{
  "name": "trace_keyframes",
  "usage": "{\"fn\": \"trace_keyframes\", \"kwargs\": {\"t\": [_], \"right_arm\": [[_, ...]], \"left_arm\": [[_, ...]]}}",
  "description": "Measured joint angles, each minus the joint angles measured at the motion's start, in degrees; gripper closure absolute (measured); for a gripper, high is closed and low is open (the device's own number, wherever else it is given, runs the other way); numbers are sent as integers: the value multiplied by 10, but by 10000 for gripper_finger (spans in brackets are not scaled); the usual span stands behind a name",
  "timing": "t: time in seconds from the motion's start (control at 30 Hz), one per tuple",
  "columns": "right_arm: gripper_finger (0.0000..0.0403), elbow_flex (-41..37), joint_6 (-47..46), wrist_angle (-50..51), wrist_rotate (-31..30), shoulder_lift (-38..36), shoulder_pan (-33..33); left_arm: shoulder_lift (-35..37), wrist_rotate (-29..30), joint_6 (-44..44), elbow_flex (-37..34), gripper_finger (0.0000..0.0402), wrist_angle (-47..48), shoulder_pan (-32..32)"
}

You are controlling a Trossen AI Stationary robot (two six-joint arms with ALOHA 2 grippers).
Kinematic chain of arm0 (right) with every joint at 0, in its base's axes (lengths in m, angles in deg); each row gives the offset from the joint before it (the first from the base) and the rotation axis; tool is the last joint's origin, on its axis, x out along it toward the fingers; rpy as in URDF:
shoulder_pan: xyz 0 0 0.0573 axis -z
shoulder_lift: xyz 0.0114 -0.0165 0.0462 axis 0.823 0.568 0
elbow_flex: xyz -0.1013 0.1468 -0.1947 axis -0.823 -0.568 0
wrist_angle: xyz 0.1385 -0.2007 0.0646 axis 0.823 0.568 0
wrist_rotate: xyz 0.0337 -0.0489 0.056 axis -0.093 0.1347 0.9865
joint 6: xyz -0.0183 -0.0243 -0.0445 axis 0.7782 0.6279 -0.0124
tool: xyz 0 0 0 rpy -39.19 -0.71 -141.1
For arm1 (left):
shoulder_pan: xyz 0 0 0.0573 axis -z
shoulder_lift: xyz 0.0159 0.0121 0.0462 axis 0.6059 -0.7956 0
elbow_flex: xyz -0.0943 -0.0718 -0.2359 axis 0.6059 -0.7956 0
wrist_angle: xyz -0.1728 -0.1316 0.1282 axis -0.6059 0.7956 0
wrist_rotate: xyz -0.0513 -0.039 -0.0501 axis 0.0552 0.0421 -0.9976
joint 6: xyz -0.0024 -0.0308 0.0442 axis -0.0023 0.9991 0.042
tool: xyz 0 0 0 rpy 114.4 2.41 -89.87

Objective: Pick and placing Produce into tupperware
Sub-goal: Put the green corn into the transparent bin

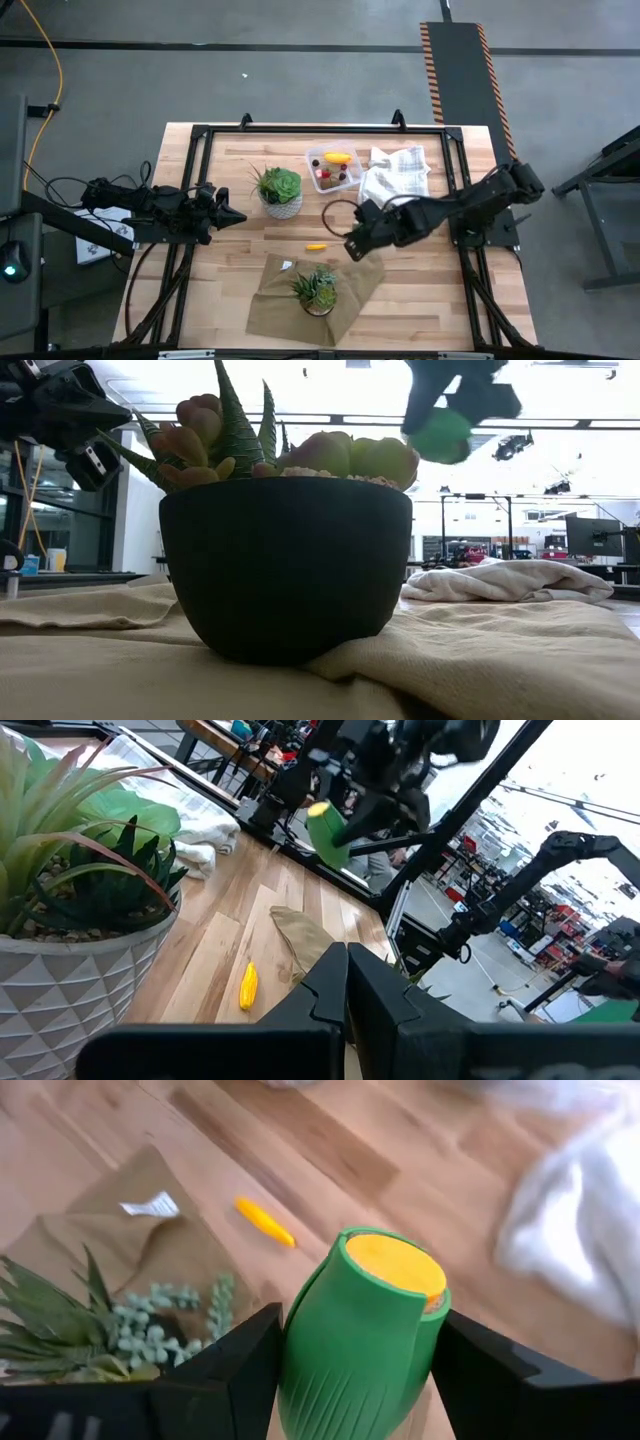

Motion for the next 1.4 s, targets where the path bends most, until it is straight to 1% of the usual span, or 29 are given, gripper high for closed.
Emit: {"fn": "trace_keyframes", "kwargs": {"t": [0.07,0.2,0.33,0.6,0.73,0.9,1.1,1.3,1.4], "right_arm": [[194,0,49,-18,4,-3,19],[194,0,136,-63,34,-3,63],[194,0,209,-96,40,-3,110],[194,0,351,-115,113,1,246],[194,0,403,-137,158,7,309],[194,0,418,-169,212,30,367],[194,0,423,-213,266,74,416],[194,0,435,-254,288,107,442],[194,0,438,-258,294,119,451]], "left_arm": [[0,0,0,0,401,0,0],[0,0,0,0,401,0,0],[0,0,0,0,401,0,0],[0,0,0,0,401,0,0],[0,0,0,0,401,0,0],[0,0,0,0,401,1,0],[0,0,0,0,401,0,0],[0,0,0,0,401,0,0],[0,0,0,0,401,0,0]]}}
